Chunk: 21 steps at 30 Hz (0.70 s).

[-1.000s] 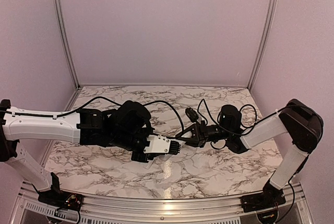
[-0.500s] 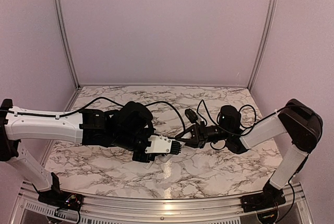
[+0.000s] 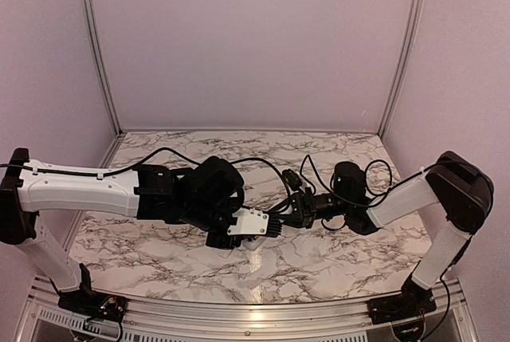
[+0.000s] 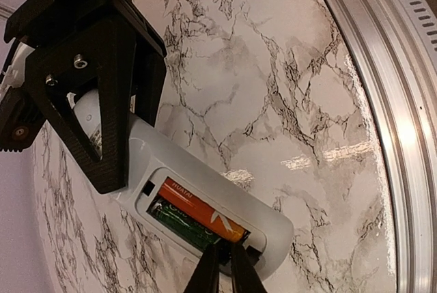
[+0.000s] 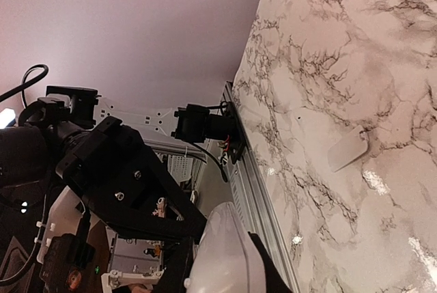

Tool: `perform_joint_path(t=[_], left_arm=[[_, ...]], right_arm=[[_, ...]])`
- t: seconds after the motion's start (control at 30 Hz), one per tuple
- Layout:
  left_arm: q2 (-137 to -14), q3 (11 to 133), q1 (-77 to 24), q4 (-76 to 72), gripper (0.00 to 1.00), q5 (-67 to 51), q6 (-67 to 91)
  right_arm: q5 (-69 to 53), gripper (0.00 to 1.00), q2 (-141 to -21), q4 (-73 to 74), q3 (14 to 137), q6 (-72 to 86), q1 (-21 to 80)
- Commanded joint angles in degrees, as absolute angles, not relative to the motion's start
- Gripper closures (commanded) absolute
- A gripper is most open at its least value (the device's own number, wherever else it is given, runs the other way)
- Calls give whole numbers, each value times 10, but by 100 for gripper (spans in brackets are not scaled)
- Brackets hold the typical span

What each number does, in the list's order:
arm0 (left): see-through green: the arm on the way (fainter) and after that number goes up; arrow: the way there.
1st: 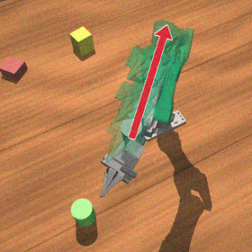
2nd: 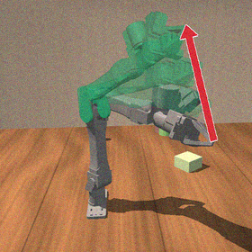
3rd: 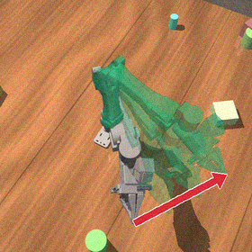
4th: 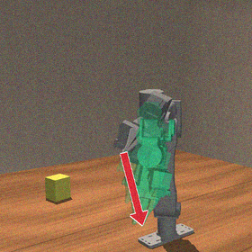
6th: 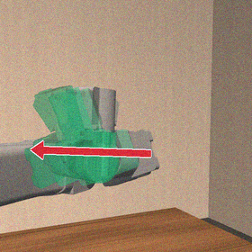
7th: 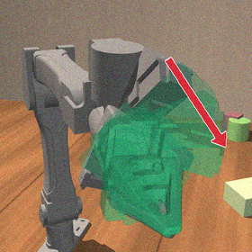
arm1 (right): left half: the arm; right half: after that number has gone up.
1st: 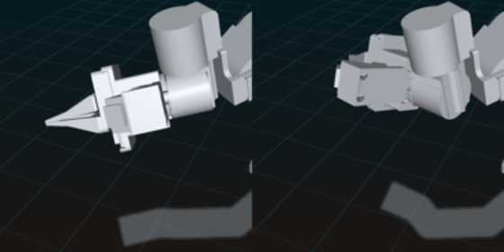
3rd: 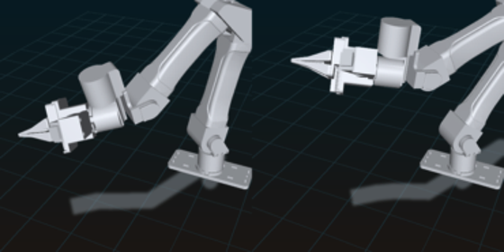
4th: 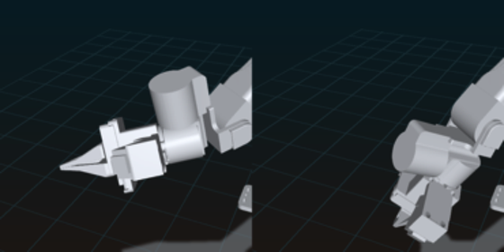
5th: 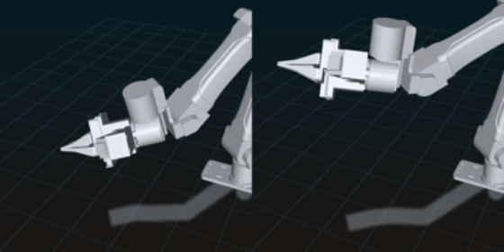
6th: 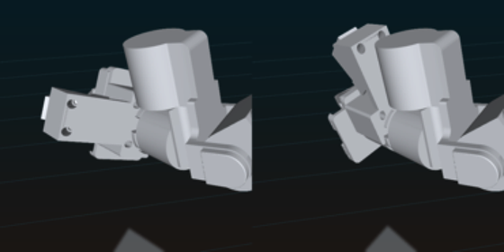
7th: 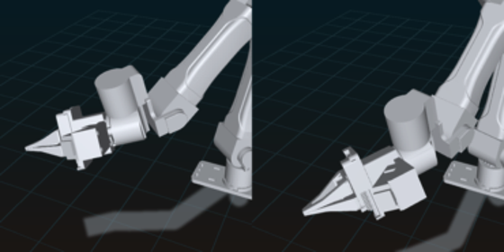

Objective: Load the batteries into the remote control
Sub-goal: Load the battery into the battery compartment.

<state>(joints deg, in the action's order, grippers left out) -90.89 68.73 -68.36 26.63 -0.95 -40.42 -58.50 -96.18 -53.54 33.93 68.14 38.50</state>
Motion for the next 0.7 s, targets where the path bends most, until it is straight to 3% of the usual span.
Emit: perform_joint_path(t=[0.0,0.4,0.57,0.67], left_arm=[[-959,705,-687,315,92,-4,-386],[-976,722,-689,341,92,21,-364],[-911,706,-685,257,82,25,-321],[-862,679,-675,186,65,18,-286]], right_arm=[[-600,100,-917,-576,372,678,401],[-598,100,-892,-516,382,633,400],[-582,100,-885,-459,385,581,396],[-562,100,-877,-402,388,531,390]])
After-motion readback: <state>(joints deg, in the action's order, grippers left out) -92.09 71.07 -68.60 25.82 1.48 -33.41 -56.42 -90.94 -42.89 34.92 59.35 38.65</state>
